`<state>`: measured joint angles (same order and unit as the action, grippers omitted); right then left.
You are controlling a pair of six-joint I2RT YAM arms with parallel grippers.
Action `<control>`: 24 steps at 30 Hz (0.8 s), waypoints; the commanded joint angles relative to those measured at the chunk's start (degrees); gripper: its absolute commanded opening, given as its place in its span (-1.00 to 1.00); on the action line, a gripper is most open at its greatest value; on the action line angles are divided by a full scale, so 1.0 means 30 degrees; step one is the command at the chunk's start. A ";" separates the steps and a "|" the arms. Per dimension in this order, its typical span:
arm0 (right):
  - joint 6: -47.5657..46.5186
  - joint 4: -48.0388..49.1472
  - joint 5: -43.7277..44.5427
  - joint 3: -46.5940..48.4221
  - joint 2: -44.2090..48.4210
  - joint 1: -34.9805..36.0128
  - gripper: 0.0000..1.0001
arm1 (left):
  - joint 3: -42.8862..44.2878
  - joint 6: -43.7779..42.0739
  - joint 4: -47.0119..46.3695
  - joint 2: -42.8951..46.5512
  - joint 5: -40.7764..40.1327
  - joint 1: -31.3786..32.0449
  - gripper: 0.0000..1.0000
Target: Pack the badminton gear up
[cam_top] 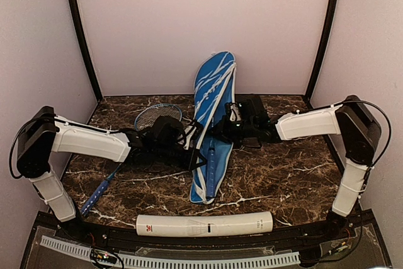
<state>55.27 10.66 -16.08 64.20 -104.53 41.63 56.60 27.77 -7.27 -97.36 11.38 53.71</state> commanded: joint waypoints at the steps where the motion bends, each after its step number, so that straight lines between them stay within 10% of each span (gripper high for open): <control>1: 0.0460 0.3024 0.2105 0.1343 -0.0222 -0.0678 -1.00 | -0.0075 0.0141 -0.0273 0.0858 0.2111 0.0377 -1.00; 24: -0.1891 0.0962 0.5513 0.1905 -0.1429 -0.0113 -1.00 | 0.0470 0.1887 -0.2165 0.2542 0.3347 0.0377 -1.00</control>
<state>51.07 9.37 -10.59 66.63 -107.33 42.19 56.58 33.52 -12.01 -93.89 14.66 53.12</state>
